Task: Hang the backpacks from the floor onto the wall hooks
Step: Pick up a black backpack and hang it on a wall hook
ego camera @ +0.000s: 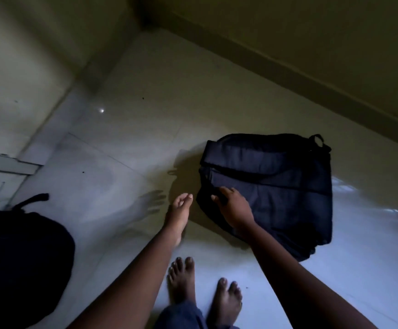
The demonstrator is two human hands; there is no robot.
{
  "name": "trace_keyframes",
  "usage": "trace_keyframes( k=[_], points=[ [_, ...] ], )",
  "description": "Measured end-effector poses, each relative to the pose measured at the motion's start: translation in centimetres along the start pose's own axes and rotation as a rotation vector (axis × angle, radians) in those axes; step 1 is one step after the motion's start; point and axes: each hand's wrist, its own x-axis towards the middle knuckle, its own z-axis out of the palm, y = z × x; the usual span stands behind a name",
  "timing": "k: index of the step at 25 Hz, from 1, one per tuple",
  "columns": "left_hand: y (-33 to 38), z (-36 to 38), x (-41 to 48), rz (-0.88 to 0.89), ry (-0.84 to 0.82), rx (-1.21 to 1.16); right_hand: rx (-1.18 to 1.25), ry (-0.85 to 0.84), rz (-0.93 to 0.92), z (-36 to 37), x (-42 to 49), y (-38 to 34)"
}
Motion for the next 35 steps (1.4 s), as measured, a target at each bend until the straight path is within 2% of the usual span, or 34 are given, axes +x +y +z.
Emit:
trace_keyframes(
  k=[3, 6, 9, 11, 12, 16, 18, 20, 23, 28, 33, 35],
  points=[
    [5.1, 0.1, -7.3, 0.074, -0.037, -0.089, -0.011, 0.049, -0.051, -5.4, -6.3, -2.9],
    [9.1, -0.2, -13.4, 0.17, -0.091, -0.057, -0.035, 0.101, -0.129, -10.6, -12.1, -5.6],
    [11.2, -1.2, -19.2, 0.201, 0.011, 0.046, 0.005, 0.124, -0.153, -14.3, -17.4, -8.0],
    [12.0, -2.3, -22.9, 0.188, 0.116, 0.076, 0.055, 0.114, -0.172, -15.9, -20.8, -9.1],
    [12.4, -3.0, -24.5, 0.156, 0.118, 0.095, 0.091, 0.102, -0.193, -16.5, -22.5, -9.6],
    [14.2, -6.2, -29.3, -0.023, -0.027, 0.11, 0.165, 0.05, -0.322, -17.9, -27.1, -11.3],
    [14.7, -8.0, -31.3, 0.001, 0.023, 0.142, 0.188, 0.036, -0.348, -18.0, -28.8, -12.0],
    [14.7, -9.7, -33.1, 0.07, 0.098, 0.126, 0.255, 0.031, -0.343, -18.3, -30.5, -12.8],
    [14.5, -11.5, -35.7, 0.142, 0.116, 0.089, 0.356, 0.04, -0.269, -19.0, -32.1, -14.0],
    [13.1, -12.8, -39.2, 0.172, 0.153, 0.04, 0.416, 0.034, -0.238, -18.9, -34.4, -15.3],
    [13.0, -10.7, -42.2, 0.188, 0.079, -0.074, 0.752, 0.169, -0.208, -20.5, -36.8, -17.8],
    [13.1, -9.7, -42.9, 0.205, 0.02, -0.077, 0.784, 0.189, -0.199, -21.5, -37.1, -18.6]
  ],
)
